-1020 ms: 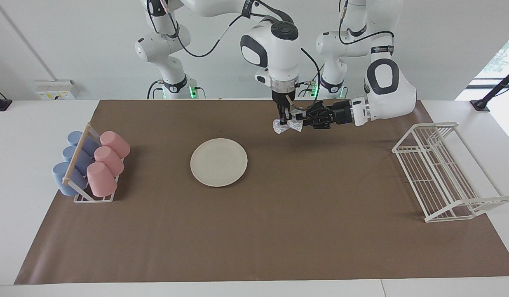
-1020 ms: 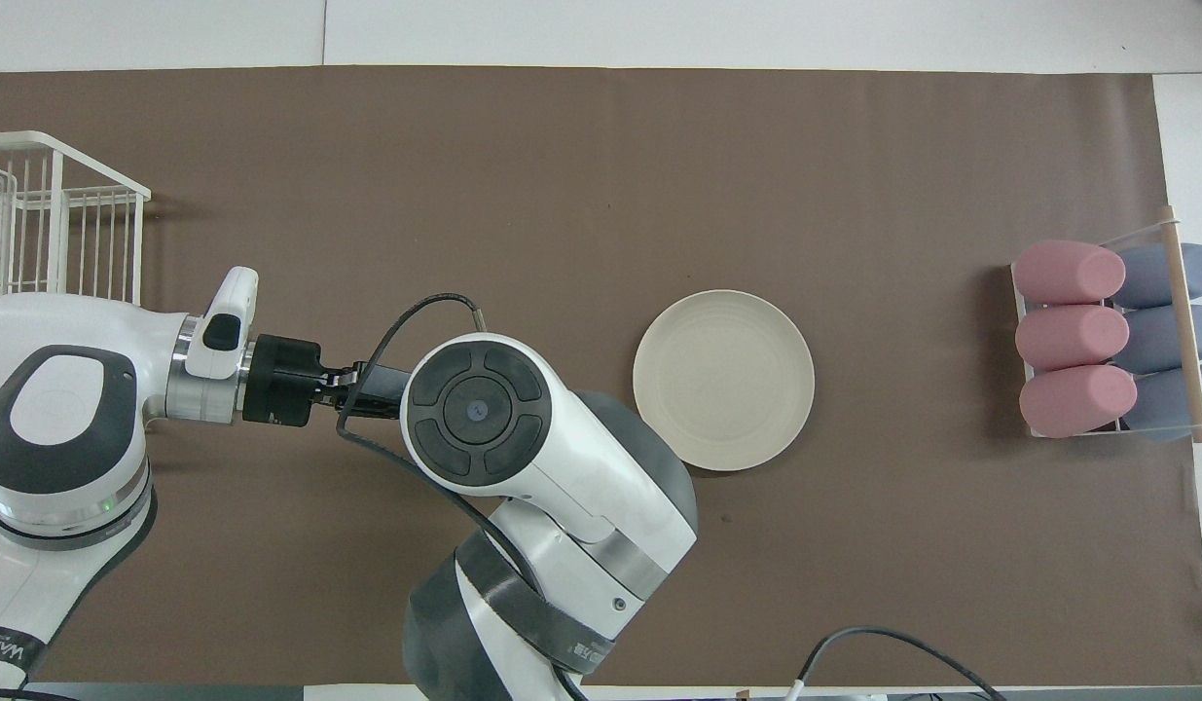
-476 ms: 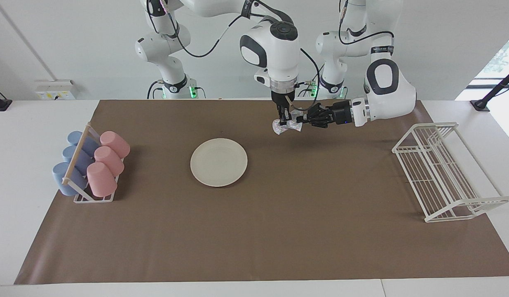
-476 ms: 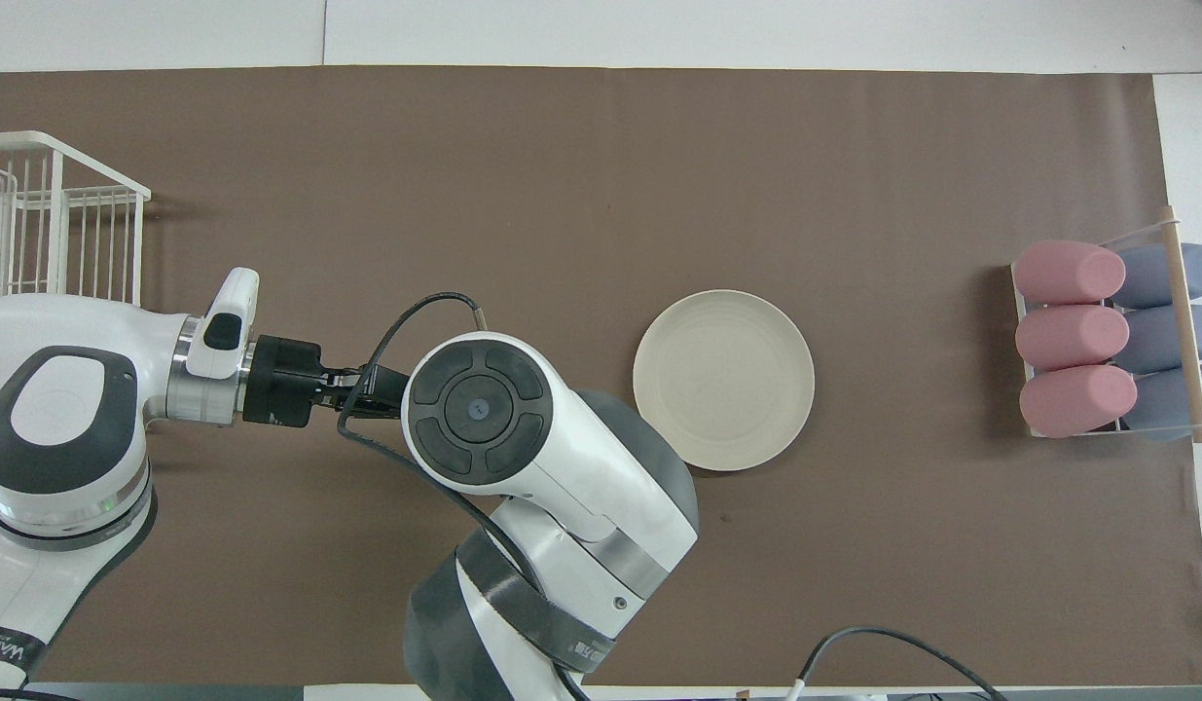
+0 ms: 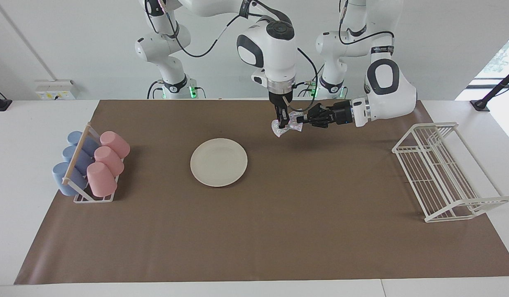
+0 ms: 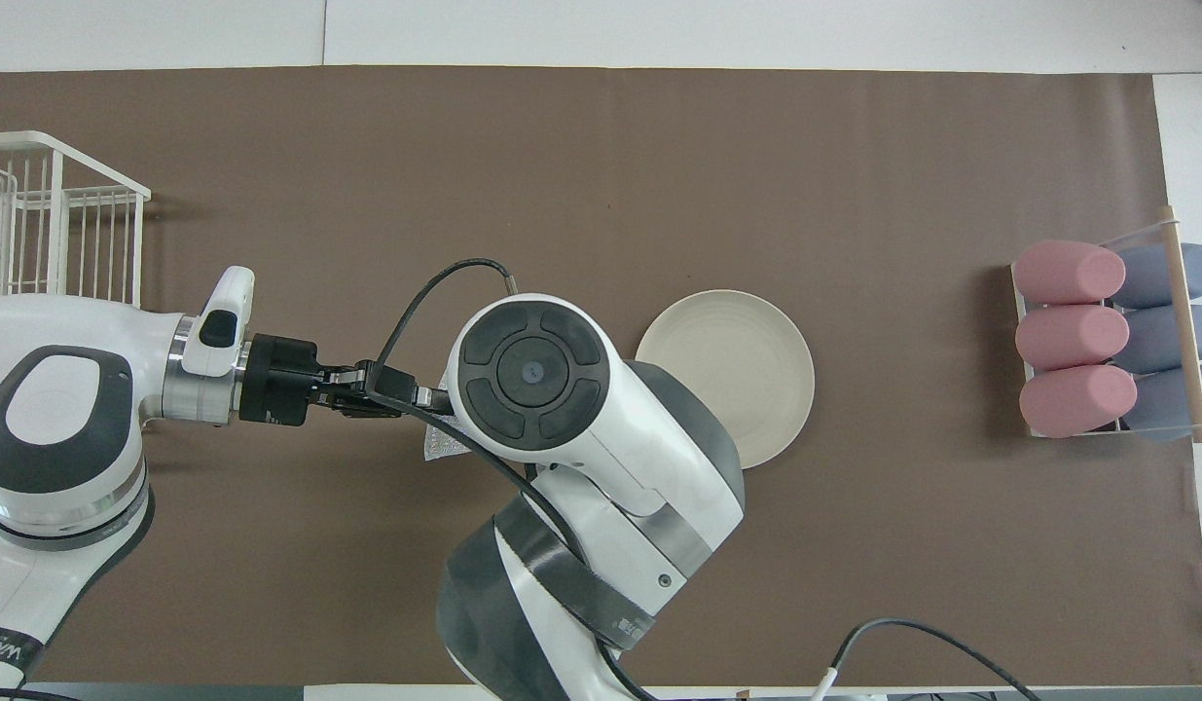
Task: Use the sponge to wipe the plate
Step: 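Grasp the cloth with the left gripper and open the right gripper, then withdraw the right gripper to rest while the left gripper carries the cloth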
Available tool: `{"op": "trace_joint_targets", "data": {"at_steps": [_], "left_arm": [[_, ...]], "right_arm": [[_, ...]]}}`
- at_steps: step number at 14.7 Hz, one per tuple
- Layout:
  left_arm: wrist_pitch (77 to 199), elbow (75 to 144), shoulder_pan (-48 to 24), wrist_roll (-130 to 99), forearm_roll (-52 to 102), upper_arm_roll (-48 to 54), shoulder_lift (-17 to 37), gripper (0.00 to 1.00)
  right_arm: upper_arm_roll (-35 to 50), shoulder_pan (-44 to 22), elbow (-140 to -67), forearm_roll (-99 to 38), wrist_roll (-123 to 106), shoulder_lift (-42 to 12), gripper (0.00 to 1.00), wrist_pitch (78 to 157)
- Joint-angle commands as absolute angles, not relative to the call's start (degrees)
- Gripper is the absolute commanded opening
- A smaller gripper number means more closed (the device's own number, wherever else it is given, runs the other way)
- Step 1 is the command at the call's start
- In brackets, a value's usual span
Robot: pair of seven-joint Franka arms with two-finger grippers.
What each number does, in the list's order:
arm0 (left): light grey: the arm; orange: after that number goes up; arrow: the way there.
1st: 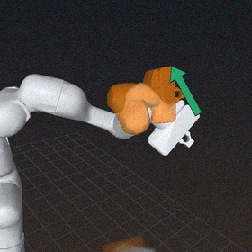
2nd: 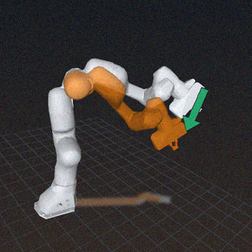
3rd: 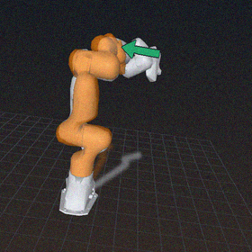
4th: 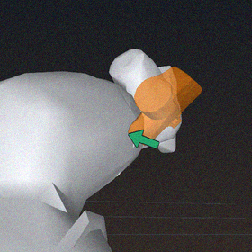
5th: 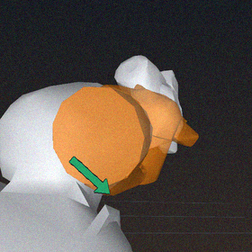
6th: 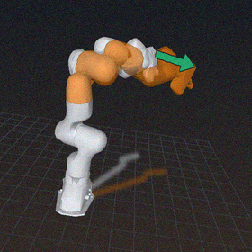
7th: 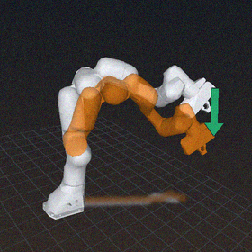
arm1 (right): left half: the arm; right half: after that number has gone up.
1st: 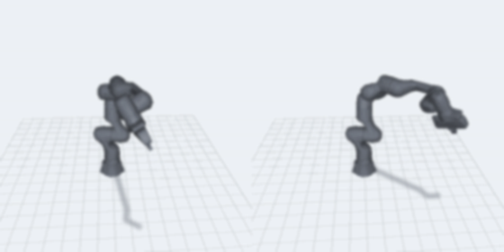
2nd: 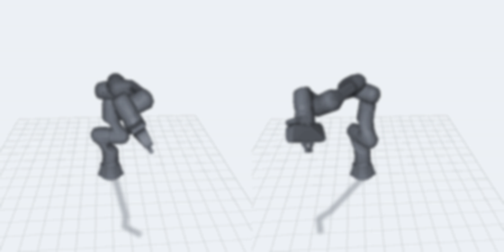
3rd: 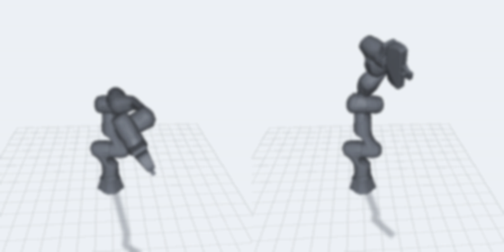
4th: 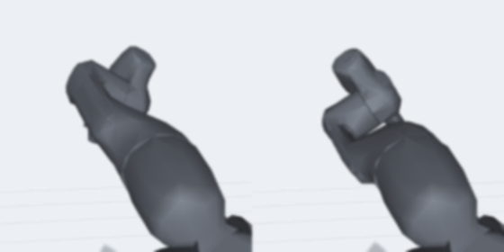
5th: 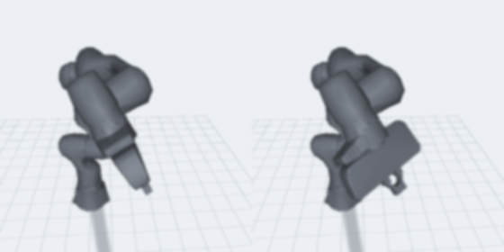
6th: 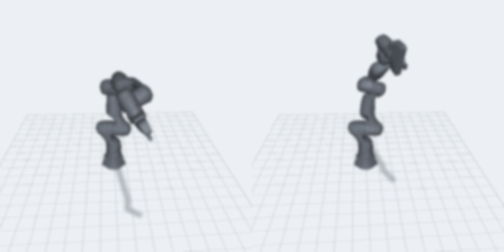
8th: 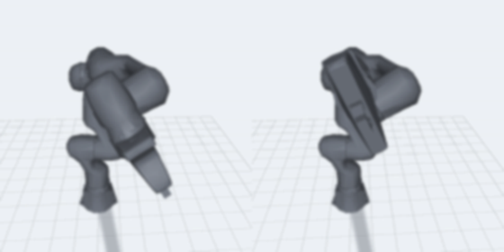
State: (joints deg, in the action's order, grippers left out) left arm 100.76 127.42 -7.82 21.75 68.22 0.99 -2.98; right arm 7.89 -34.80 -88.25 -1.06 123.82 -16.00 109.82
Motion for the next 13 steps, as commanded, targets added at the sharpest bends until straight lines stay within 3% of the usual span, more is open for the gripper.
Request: {"op": "trace_joint_targets", "data": {"at_steps": [1,7,13], "left_arm": [[101.25,126.48,-7.91,18.9,63.32,0.53,-3.17,0.0],[103.18,119.19,-10.8,3.29,38.73,0.88,-3.08,0.0],[106.44,115.14,-19.51,-20.64,12.86,0.97,-2.46,0.0]], "right_arm": [[8.09,-30.86,-91.92,-0.26,112.11,-11.44,1.0,108.55],[8.17,-21.2,-100.19,-0.35,80.4,-1.08,1.0,103.63],[8.0,-11.27,-99.84,-0.88,54.01,4.92,1.0,93.72]]}}
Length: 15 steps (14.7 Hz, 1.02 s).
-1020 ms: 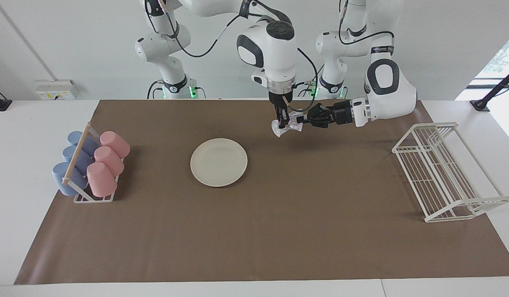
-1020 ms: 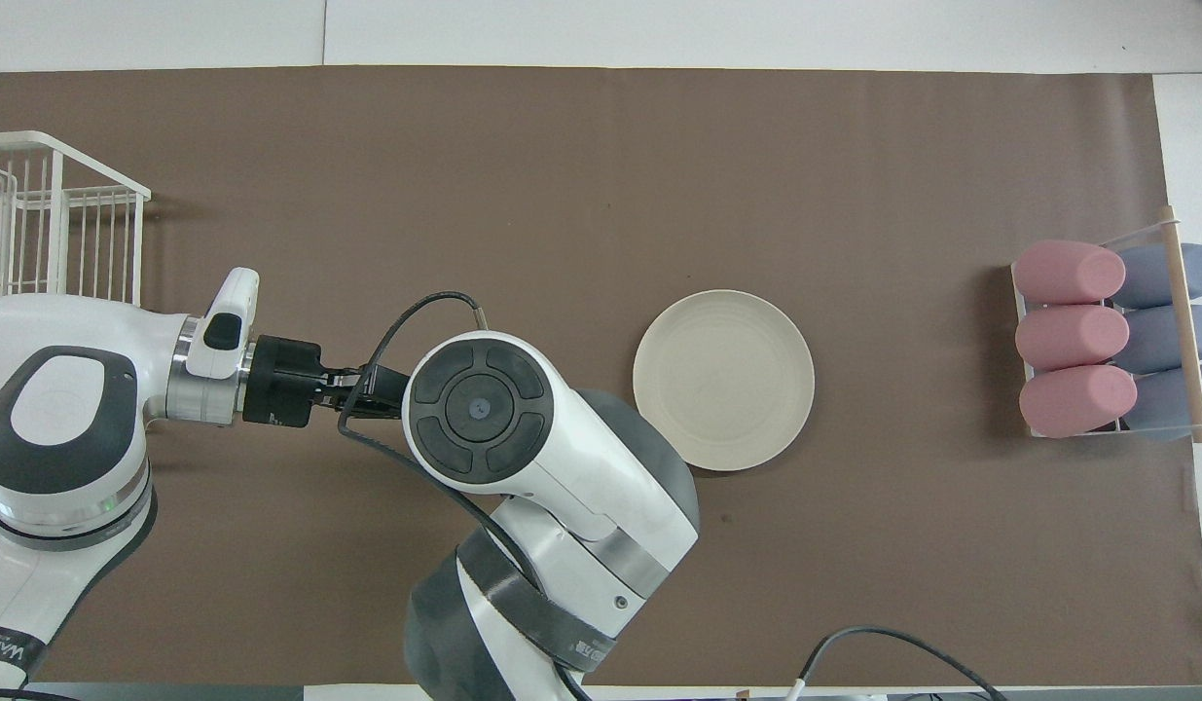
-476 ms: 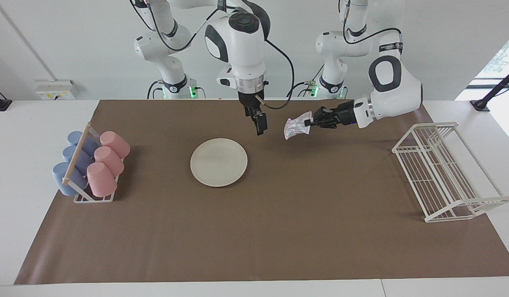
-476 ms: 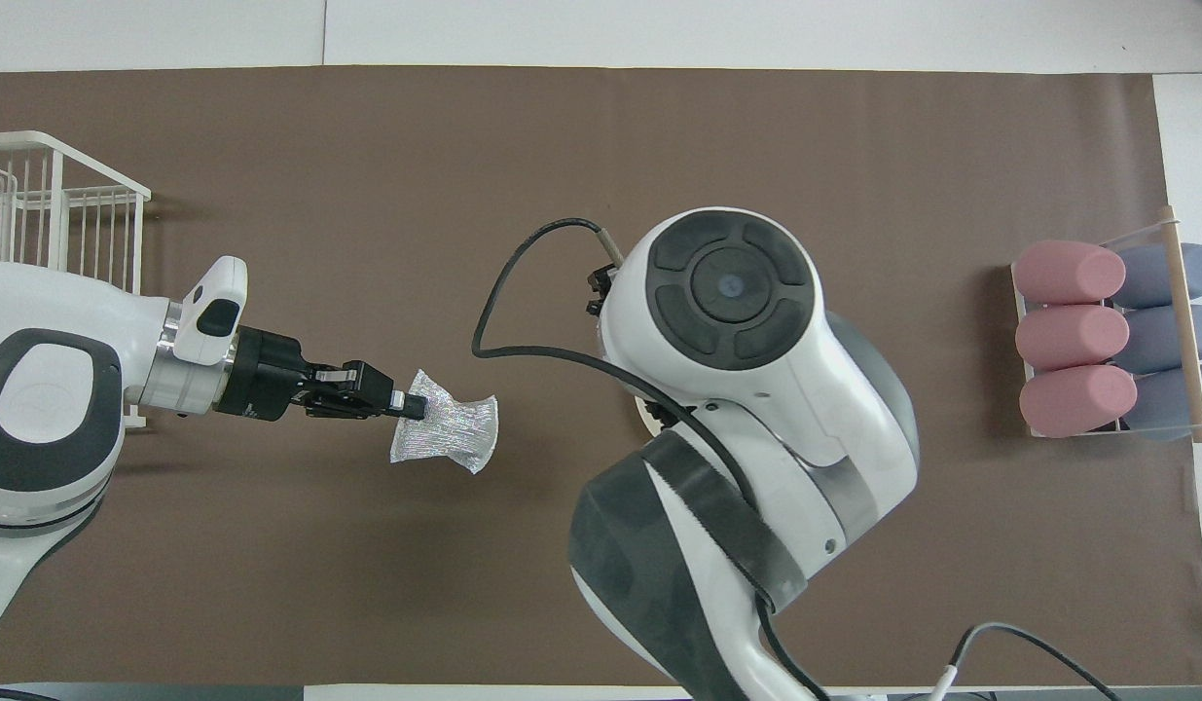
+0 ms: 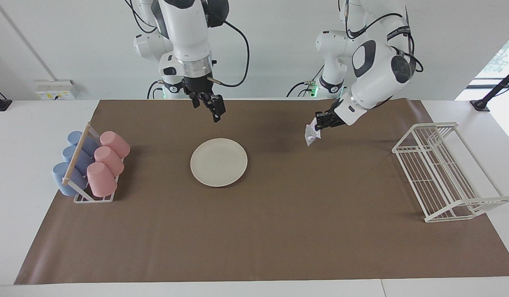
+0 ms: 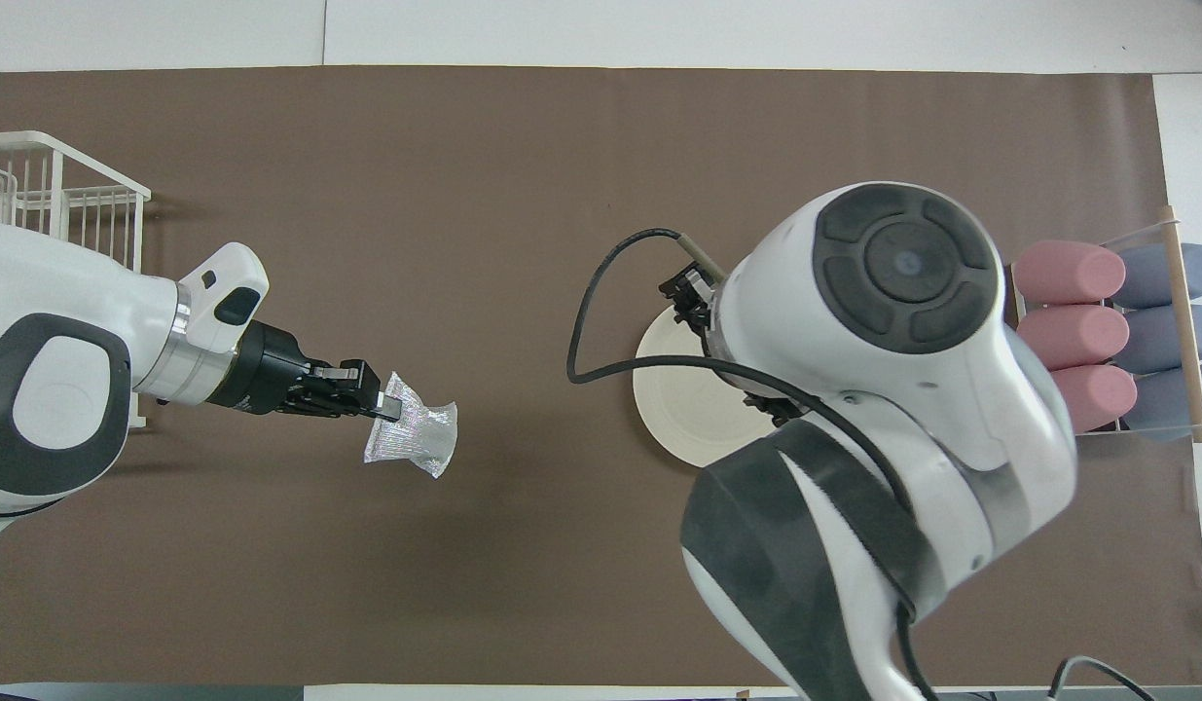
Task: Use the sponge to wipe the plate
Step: 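Withdraw the right gripper to rest while the left gripper carries the cloth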
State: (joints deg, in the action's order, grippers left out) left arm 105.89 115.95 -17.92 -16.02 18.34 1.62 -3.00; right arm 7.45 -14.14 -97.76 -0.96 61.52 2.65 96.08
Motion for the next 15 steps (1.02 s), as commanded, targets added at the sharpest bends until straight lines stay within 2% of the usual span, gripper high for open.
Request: {"op": "trace_joint_targets", "data": {"at_steps": [1,3,5,8,11,15], "left_arm": [[105.39,114.96,-19.6,-23.0,7.35,1.05,-2.46,0.0],[103.11,114.79,-21.96,-26.79,-3.38,1.67,-2.2,0.0],[98.55,113.39,-22.32,-27.33,-10.25,1.84,-1.15,0.0],[86.26,105.4,-26.09,-30.04,-20.53,1.93,4.29,0.0],[79.82,104.5,-28.91,-31.55,-33.44,1.93,6.49,0.0],[73.58,103.98,-31.38,-31.55,-49.87,1.85,14.39,0.0]], "right_arm": [[8.0,-9.51,-99.84,-0.88,48.4,5.1,1.0,90.39],[7.82,-5.73,-99.76,-0.88,37.06,5.19,1.0,86.67],[7.82,-0.9,-99.67,-0.88,24.93,5.1,1.0,86.48],[7.56,3.5,-99.32,-0.88,13.83,5.01,1.0,86.84],[4.67,4.04,-98.44,-0.79,5.56,4.48,1.0,87.19],[2.2,4.13,-98.35,-0.53,1.23,4.31,1.0,88.06]]}}
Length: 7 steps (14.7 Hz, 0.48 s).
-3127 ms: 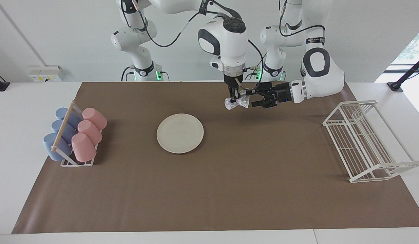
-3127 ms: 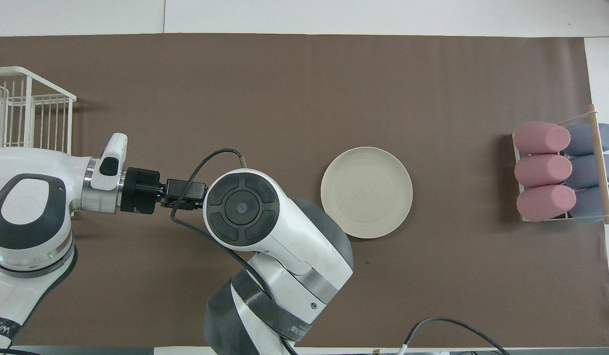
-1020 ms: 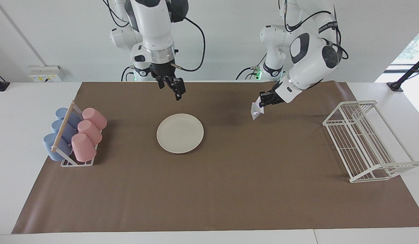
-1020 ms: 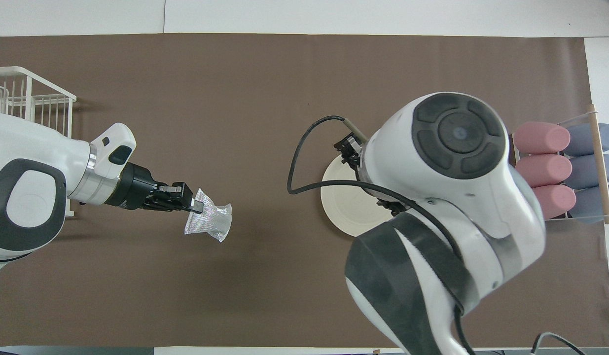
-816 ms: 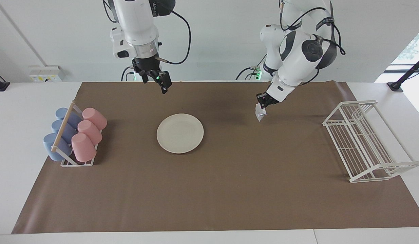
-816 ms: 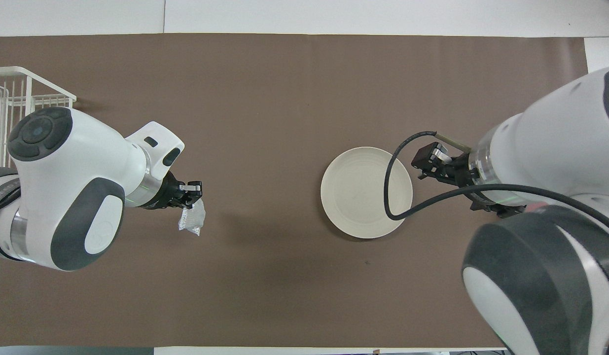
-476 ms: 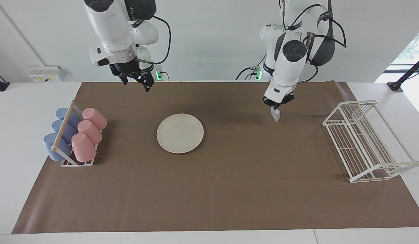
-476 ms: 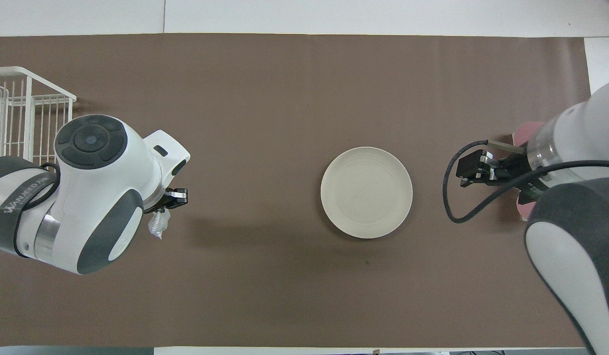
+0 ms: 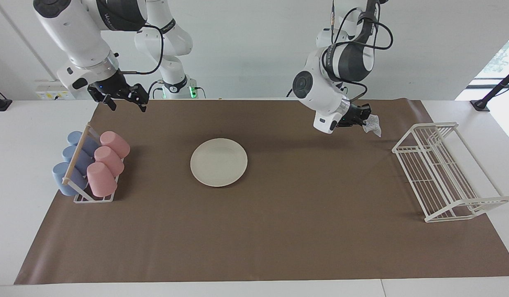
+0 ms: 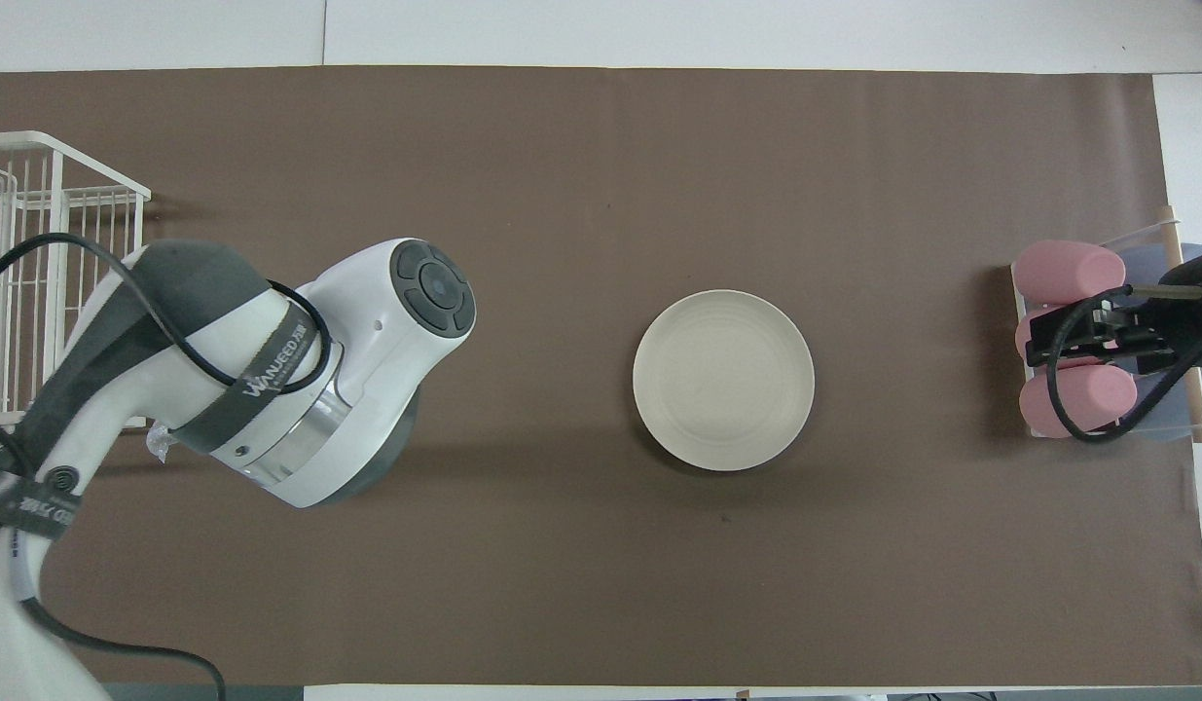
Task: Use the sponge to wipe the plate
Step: 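Withdraw the right gripper to rest while the left gripper carries the cloth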
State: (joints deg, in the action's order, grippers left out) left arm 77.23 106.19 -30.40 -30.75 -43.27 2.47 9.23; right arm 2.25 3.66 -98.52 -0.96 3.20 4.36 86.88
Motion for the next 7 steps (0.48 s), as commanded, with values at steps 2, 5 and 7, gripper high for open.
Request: {"op": "trace_joint_targets", "data": {"at_steps": [2,5,7], "left_arm": [[73.56,104.15,-30.59,-31.55,-57.79,1.85,16.78,0.0],[76.62,102.67,-26.74,-31.29,-63.63,1.49,18.36,0.0],[82.32,102.22,-23.05,-31.29,-63.98,1.32,19.24,0.0]], "right_arm": [[2.2,3.69,-98.61,-0.44,0.45,4.31,1.0,92.09],[2.2,3.34,-98.53,-0.79,0.79,3.96,1.0,93.16],[2.2,3.86,-98.61,-0.97,0.53,3.96,1.0,93.25]]}}
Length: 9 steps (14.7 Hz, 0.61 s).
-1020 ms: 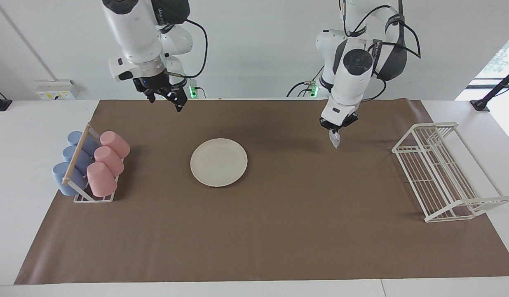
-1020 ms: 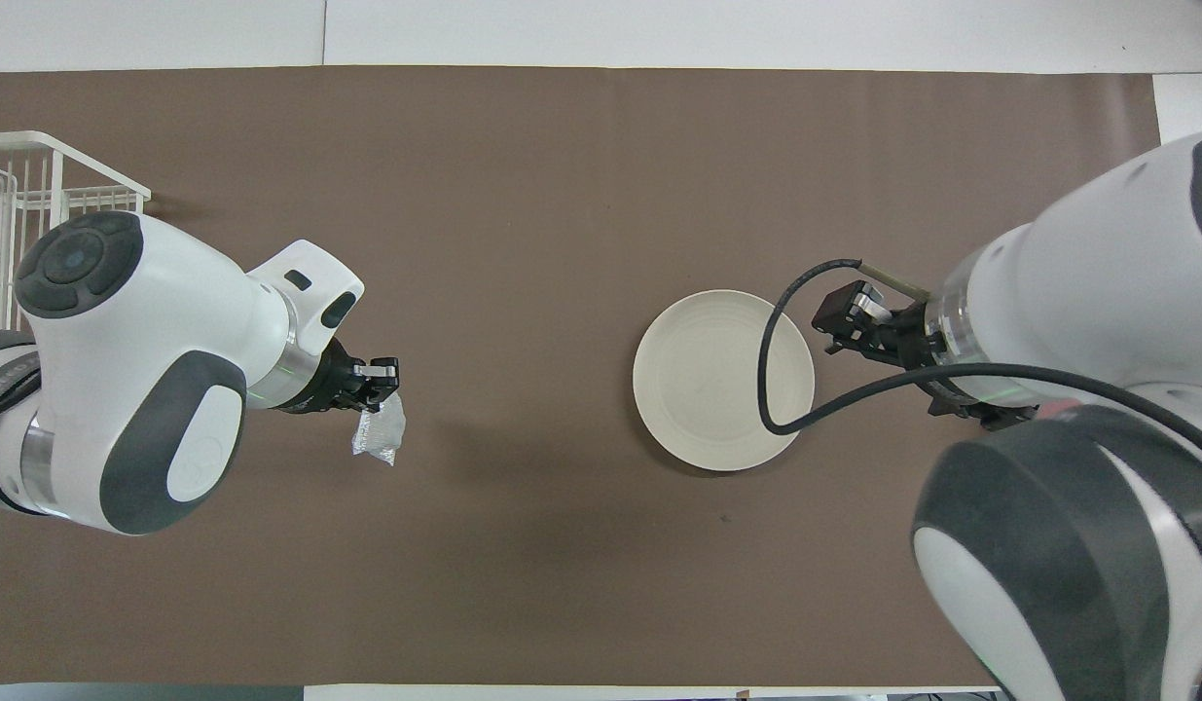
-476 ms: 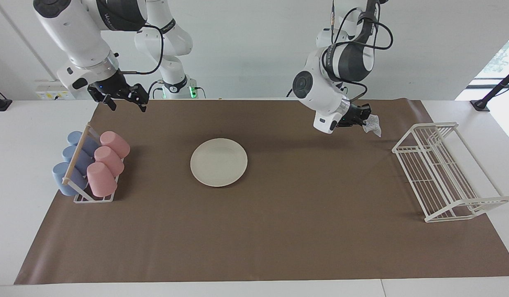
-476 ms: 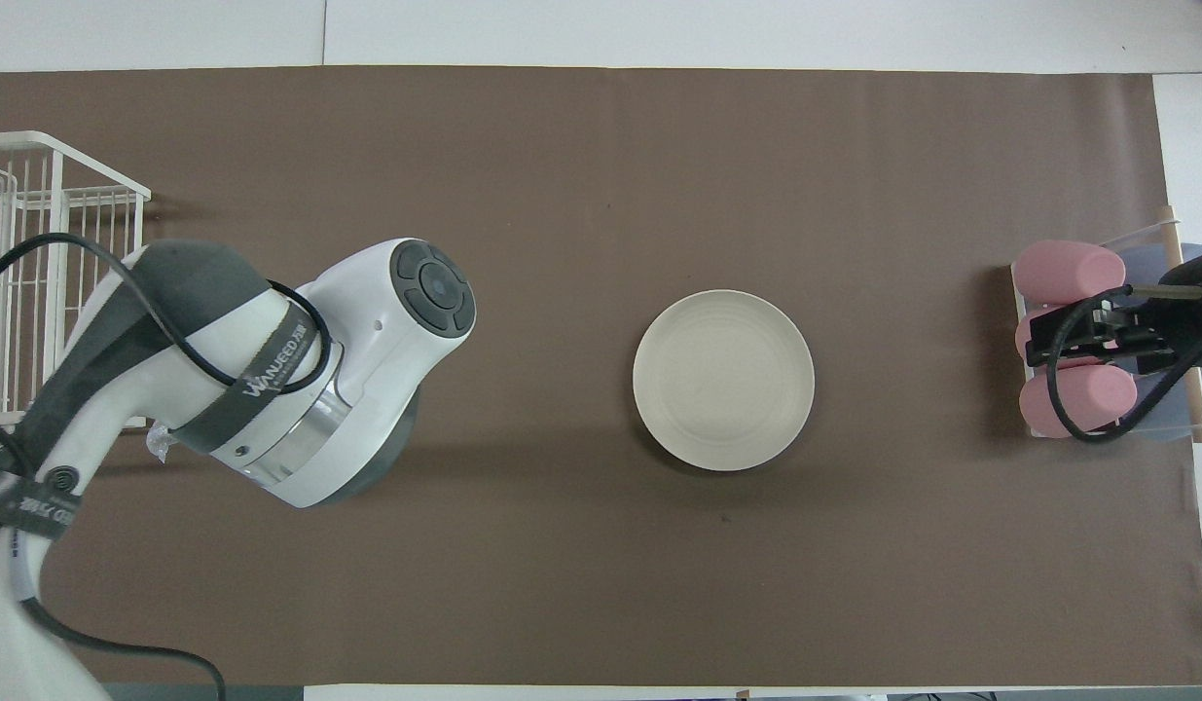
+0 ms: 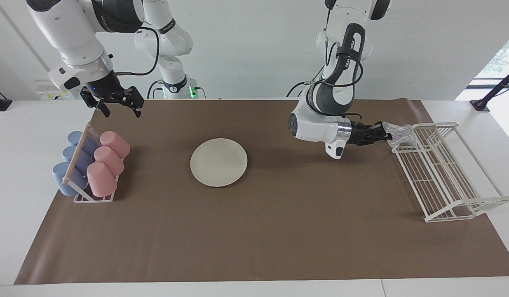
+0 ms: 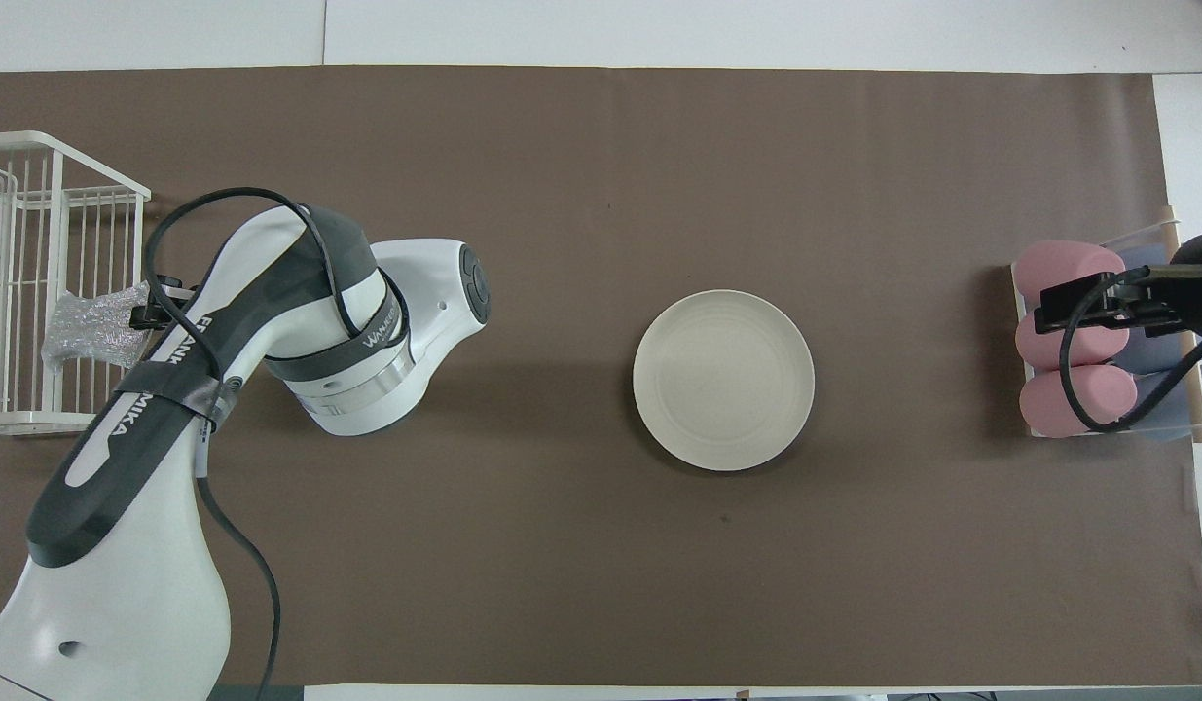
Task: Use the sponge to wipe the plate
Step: 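Place the cloth into the wire rack with the left gripper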
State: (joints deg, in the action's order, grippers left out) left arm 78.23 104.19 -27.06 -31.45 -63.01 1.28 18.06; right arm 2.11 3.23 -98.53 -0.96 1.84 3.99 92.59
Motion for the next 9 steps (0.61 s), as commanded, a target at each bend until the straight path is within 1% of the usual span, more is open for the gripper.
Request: {"op": "trace_joint_targets", "data": {"at_steps": [1,5,7,9], "left_arm": [[84.44,102.22,-21.55,-31.29,-65.03,1.32,19.34,0.0],[92.53,102.22,-16.18,-30.94,-68.99,1.32,20.13,0.0],[94.73,102.3,-14.68,-31.2,-69.08,1.32,20.21,0.0],[96.41,102.3,-13.8,-31.29,-69.08,1.32,20.83,0.0]], "right_arm": [[2.11,3.95,-98.7,-0.97,0.27,3.96,1.0,93.25],[2.02,4.04,-98.79,-0.79,0.35,3.96,1.0,93.16],[2.02,4.13,-98.61,-0.79,0.26,3.96,1.0,93.43],[2.02,4.04,-98.79,-0.7,-0.09,3.87,1.0,95.61]]}}
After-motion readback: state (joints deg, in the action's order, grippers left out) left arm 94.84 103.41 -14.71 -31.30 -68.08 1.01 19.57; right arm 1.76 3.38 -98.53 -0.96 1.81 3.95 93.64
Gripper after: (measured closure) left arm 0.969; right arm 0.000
